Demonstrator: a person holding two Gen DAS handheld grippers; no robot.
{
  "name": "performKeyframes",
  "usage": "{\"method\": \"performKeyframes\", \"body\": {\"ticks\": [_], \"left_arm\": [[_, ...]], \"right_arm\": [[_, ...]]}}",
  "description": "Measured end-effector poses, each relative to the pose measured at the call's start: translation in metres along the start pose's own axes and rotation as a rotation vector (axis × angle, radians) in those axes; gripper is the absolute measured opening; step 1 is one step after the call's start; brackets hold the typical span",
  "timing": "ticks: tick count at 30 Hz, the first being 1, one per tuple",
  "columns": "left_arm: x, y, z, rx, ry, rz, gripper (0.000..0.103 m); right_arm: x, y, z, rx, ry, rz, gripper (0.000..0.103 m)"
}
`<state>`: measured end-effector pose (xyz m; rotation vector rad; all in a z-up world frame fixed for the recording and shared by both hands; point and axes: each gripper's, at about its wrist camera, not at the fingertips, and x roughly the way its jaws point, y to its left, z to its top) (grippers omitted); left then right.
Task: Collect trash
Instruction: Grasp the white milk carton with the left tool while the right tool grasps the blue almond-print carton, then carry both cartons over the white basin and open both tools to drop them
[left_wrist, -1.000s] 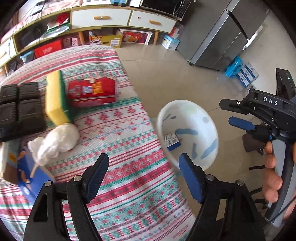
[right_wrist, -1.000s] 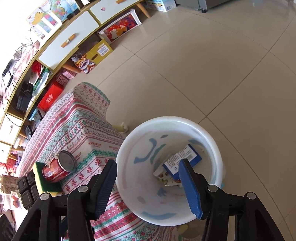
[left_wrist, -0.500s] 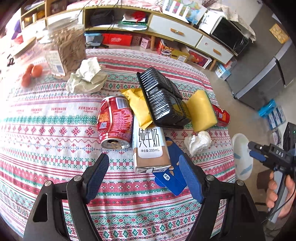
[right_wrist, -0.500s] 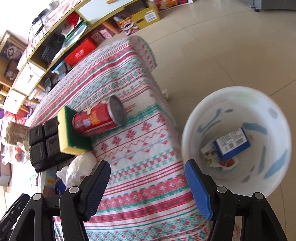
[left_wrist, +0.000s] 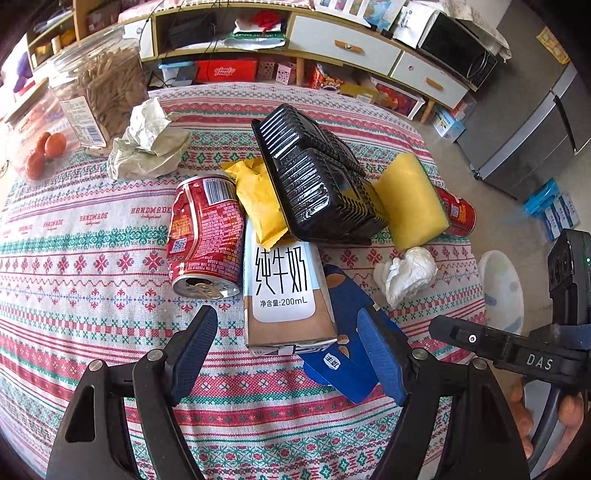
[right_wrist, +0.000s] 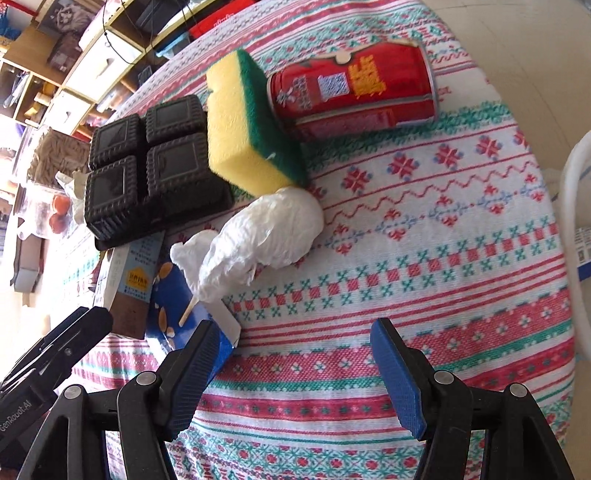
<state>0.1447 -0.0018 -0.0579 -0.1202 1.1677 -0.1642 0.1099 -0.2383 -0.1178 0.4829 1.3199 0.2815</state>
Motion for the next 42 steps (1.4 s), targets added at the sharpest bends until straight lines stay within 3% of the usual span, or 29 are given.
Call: {"method": "performKeyframes", "body": {"ticks": [5,6,7,9,20,26,31,35,42], "left_arm": [[0.01,-0.001,-0.001,0.002,0.005,0.019,0.077],[0.012,0.0,-0.002,-0.012,0.011,0.011,0.061],[0.015,0.003,-0.002,-0.029,0.026,-0.004,0.052],[0.017,0.009,-0.001,-0.064,0.03,-0.032,0.053],[-0.009,0.015,-0.027,-0.062,0.021,-0.055,0.052],[-0.011,0.024,-0.041,-0.12,0.058,-0.108,0.052],[-0.011,0.02,-0.049,-0.119,0.067,-0.121,0.052],[-0.017,0.02,-0.056,-0.129,0.073,-0.137,0.052],[-0.031,0.023,-0.075,-0.132,0.089,-0.166,0.052]], "right_arm": [[0.009,0.004,-0.003,0.038,0.037,0.113,0.073],[0.011,0.006,-0.003,0.04,0.043,0.124,0.073],[0.014,0.007,-0.004,0.038,0.048,0.132,0.073],[0.019,0.011,-0.006,0.029,0.052,0.14,0.072],[0.031,0.027,-0.013,-0.027,0.05,0.159,0.065],[0.041,0.032,-0.016,-0.027,0.059,0.177,0.048],[0.039,0.033,-0.012,-0.028,0.045,0.177,0.021],[0.025,0.034,-0.013,-0.054,0.021,0.181,0.014],[0.002,0.045,-0.018,-0.136,-0.011,0.1,0.01]]}}
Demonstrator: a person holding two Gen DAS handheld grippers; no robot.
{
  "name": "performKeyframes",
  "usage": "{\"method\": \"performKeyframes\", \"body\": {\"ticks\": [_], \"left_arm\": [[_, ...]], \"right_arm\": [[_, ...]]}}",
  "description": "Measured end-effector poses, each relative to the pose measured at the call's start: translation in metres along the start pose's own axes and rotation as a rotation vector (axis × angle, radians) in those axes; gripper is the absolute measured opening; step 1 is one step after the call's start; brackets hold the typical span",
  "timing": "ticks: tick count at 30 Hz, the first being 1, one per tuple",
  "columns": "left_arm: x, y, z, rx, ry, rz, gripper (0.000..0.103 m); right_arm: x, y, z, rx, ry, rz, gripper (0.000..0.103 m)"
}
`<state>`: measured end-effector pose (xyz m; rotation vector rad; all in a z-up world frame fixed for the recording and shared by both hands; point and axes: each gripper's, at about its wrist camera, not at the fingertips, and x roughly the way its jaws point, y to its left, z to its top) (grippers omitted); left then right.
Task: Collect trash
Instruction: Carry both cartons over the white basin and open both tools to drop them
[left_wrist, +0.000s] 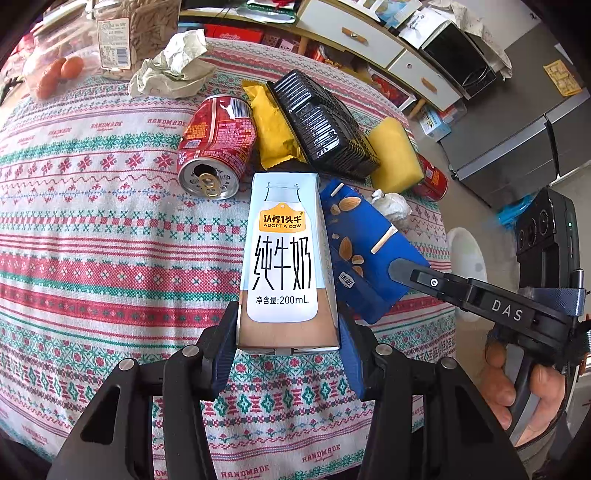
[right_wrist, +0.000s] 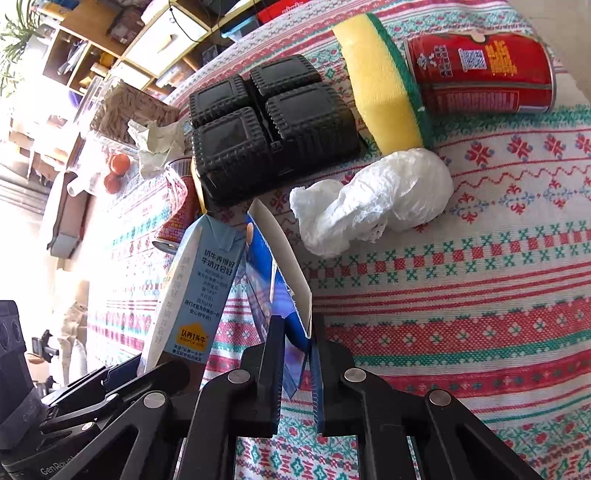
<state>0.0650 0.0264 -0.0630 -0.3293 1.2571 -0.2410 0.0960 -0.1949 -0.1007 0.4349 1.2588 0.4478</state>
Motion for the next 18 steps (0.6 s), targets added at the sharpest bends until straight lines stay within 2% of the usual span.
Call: {"method": "performKeyframes", "body": {"ticks": [7,11,15,18], "left_arm": [[-0.03,0.002,-0.014,0.01,-0.069,-0.031,0.052],[-0.035,0.002,-0.018,0.004,-0.077,-0.035,0.052],[-0.039,-0.014,-0.021,0.043,-0.099,-0.019,0.052],[-0.042,-0.025,-0.024,0.062,-0.107,-0.039,0.052]], "right_arm": [[-0.031,-0.001,-0.002,-0.044,-0.079,-0.019,0.009],[-0.039,-0.004,-0.002,-0.05,-0.106,-0.043,0.008],[-0.053,-0.005,-0.004,-0.057,-0.139,-0.038,0.008],[-0.063,-0.004,-0.007,-0.061,-0.161,-0.037,0.008]]}}
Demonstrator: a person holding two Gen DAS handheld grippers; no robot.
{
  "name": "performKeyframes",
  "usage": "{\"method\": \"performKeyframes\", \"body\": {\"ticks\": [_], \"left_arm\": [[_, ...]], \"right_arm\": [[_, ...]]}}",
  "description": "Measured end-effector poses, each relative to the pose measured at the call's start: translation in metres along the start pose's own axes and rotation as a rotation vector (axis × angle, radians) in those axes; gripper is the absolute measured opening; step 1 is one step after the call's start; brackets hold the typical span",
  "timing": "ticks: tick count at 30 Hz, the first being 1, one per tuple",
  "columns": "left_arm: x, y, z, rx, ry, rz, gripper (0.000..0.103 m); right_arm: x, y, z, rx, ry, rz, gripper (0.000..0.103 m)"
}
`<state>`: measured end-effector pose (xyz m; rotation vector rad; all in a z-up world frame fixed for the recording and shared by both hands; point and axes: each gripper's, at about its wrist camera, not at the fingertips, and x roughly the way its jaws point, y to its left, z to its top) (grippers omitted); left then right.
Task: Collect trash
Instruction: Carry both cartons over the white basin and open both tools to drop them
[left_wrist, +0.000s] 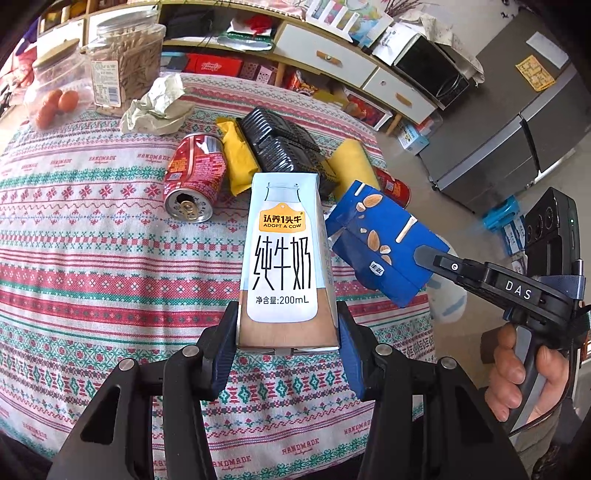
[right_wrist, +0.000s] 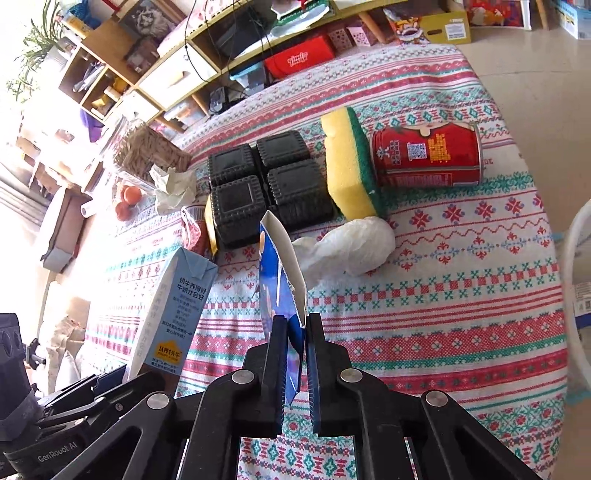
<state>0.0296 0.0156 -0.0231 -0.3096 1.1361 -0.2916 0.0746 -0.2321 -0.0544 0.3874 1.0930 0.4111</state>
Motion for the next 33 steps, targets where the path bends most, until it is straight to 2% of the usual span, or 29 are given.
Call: {"method": "performKeyframes", "body": {"ticks": [8,14,15,18,19,21,24,27,33], "left_arm": [[-0.006,-0.043,0.001,0.081,-0.036,-0.029,0.052],[0.019,-0.107,-0.001,0.186,0.01,-0.067,0.052],[0.025,-0.119,-0.001,0.207,0.016,-0.077,0.052],[0.047,-0.154,-0.003,0.255,0.055,-0.118,0.052],[0.056,-0.166,-0.003,0.264,0.075,-0.131,0.052],[0.075,-0.187,-0.003,0.274,0.121,-0.177,0.052],[0.103,-0.219,-0.005,0.284,0.171,-0.229,0.052],[0.129,-0.244,-0.006,0.303,0.208,-0.238,0.052],[0.173,-0.274,-0.003,0.332,0.245,-0.195,0.053]], "right_arm": [[-0.045,-0.022,0.004,0.029,-0.112,-0.024,0.008],[-0.088,-0.06,0.011,0.11,-0.204,-0.067,0.008],[-0.097,-0.066,0.012,0.115,-0.232,-0.112,0.008],[-0.124,-0.079,0.011,0.091,-0.323,-0.376,0.008],[-0.131,-0.087,0.011,0.107,-0.334,-0.401,0.008],[-0.142,-0.108,0.009,0.173,-0.328,-0.378,0.008],[-0.149,-0.136,0.005,0.245,-0.313,-0.441,0.008],[-0.154,-0.156,0.002,0.298,-0.293,-0.453,0.008],[-0.148,-0.182,0.001,0.345,-0.224,-0.513,0.01]]}}
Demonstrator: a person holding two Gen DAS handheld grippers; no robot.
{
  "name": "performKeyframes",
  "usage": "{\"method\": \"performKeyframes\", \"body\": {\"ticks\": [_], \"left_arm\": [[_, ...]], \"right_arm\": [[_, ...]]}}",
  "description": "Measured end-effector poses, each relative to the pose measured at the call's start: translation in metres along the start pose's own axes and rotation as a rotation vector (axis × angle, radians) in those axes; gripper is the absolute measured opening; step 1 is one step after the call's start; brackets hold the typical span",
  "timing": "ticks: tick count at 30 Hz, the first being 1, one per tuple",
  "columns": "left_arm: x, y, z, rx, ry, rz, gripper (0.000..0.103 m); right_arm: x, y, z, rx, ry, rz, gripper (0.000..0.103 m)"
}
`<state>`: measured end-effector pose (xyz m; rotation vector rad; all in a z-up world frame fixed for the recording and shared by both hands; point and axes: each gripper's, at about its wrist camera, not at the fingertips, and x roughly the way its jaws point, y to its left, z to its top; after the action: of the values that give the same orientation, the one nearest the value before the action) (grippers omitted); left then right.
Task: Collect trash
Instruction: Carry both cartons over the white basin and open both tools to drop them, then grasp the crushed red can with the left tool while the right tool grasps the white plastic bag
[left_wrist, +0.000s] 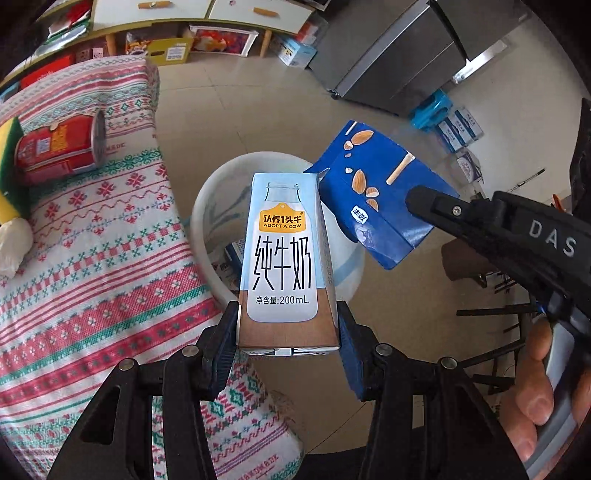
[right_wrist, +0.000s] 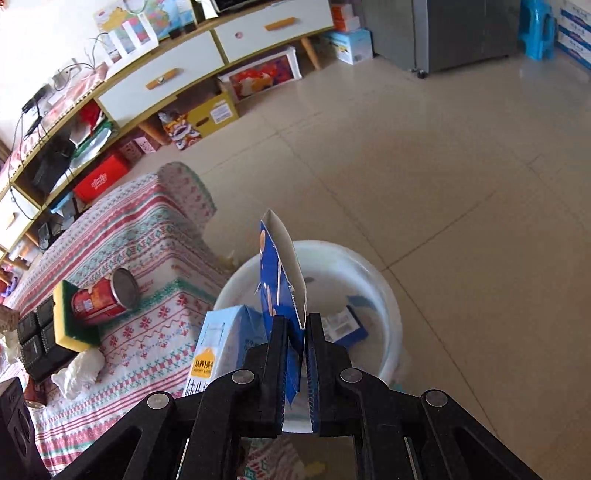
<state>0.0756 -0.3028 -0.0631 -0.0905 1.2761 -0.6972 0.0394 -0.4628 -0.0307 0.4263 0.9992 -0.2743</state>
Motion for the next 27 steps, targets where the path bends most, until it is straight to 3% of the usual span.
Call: {"method": "performKeyframes", "body": {"ticks": [2,5,6,8,16,20,27], "left_arm": [[0.016,-0.001,0.012,0.018,0.0,0.01,0.054],[0.029,0.004,0.02,0.03,0.003,0.085,0.058],[0.029,0.009,0.02,0.017,-0.002,0.088,0.063],[0.024,0.018,0.019,0.006,-0.009,0.065,0.063],[-0.021,0.058,0.009,-0.037,-0.057,0.093,0.063],[-0.056,0.073,-0.002,-0.012,-0.091,0.127,0.063],[-0.128,0.13,-0.015,-0.077,-0.154,0.196,0.063]], "right_arm": [[0.01,0.001,0.0,-0.011,0.039,-0.031,0.017],[0.012,-0.004,0.002,0.02,0.045,-0.033,0.022],[0.01,-0.006,0.003,0.033,0.038,-0.026,0.026],[0.005,-0.011,0.003,0.049,0.023,-0.014,0.029],[0.0,-0.005,0.006,0.05,0.015,0.03,0.03],[0.003,0.004,0.006,0.042,0.018,0.045,0.031],[0.009,0.028,0.004,-0.003,0.026,0.042,0.041]]}}
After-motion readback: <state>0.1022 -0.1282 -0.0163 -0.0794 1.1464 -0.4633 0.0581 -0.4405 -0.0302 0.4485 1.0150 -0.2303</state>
